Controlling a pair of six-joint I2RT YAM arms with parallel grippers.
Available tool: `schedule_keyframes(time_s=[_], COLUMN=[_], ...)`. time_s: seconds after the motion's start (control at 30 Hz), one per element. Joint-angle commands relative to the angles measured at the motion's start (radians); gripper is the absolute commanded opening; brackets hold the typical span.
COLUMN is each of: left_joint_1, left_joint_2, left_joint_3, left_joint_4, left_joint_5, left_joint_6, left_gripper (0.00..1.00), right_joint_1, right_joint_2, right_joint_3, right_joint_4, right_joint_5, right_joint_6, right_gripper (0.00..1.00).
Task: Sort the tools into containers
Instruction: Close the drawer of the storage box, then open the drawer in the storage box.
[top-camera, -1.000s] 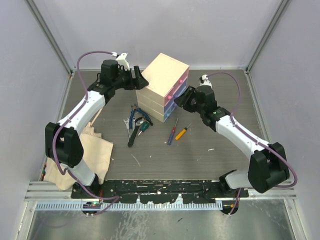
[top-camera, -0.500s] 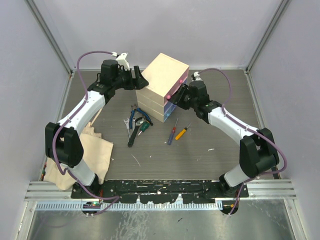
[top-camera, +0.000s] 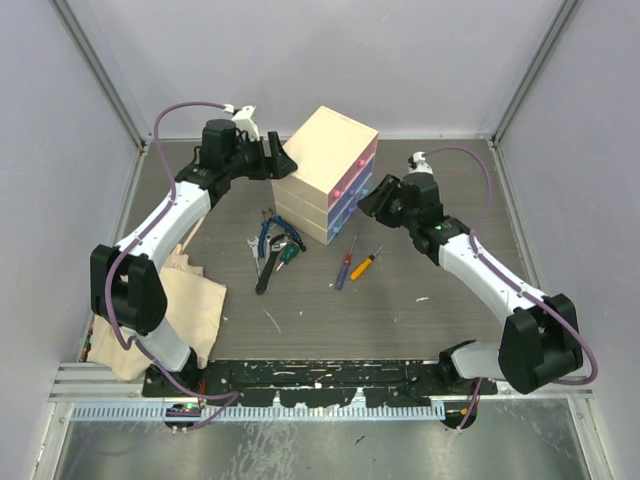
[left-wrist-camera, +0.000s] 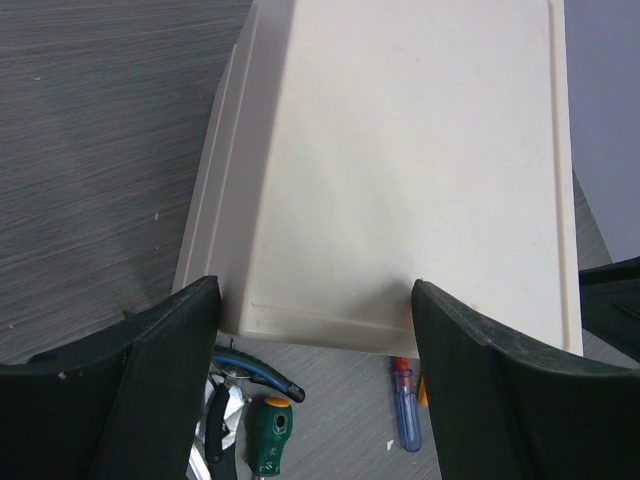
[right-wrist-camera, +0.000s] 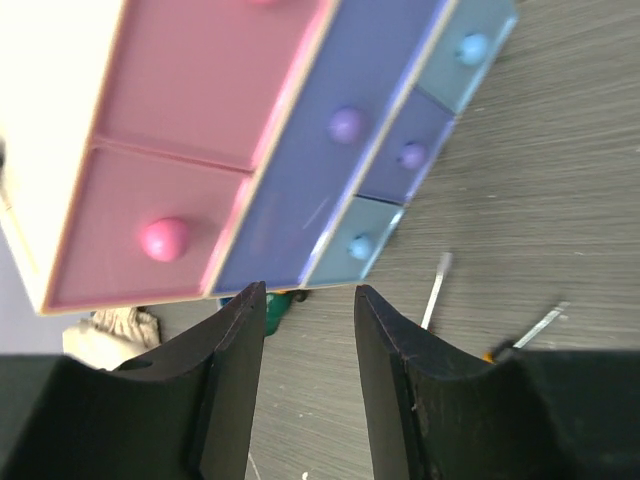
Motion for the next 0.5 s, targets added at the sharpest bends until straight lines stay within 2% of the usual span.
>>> schedule_keyframes(time_s=[0.0,0.17,0.37,0.47], left_joint_1=[-0.031,-0.031,-0.031,-0.031], left_joint_2=[0.011,0.010,0.007,0.008], left_joint_3=[0.016,0.018,0.015,0.016], left_joint_4=[-0.054,-0.061,-0.069,-0.072], left_joint_5=[0.020,0.006,-0.020,-0.023], left_joint_6=[0.024,0.027,0.032,0.031], left_gripper=[0.76,0.76,0.76,0.76], right_joint_1=[-0.089,-0.199,-0.313,-0.346], right_joint_2=[-0.069,-0.088,-0.089,-0.073], right_joint_3=[-0.052,-0.070,-0.087,-0.077], right_joint_4=[0.006,0.019,0.131,0.188], right_joint_5=[-0.051,-0.139,-0.244,-0.249], right_joint_6=[-0.017,-0.023,0.047,0.078], right_gripper=[0.46,0.47,0.50,0.50])
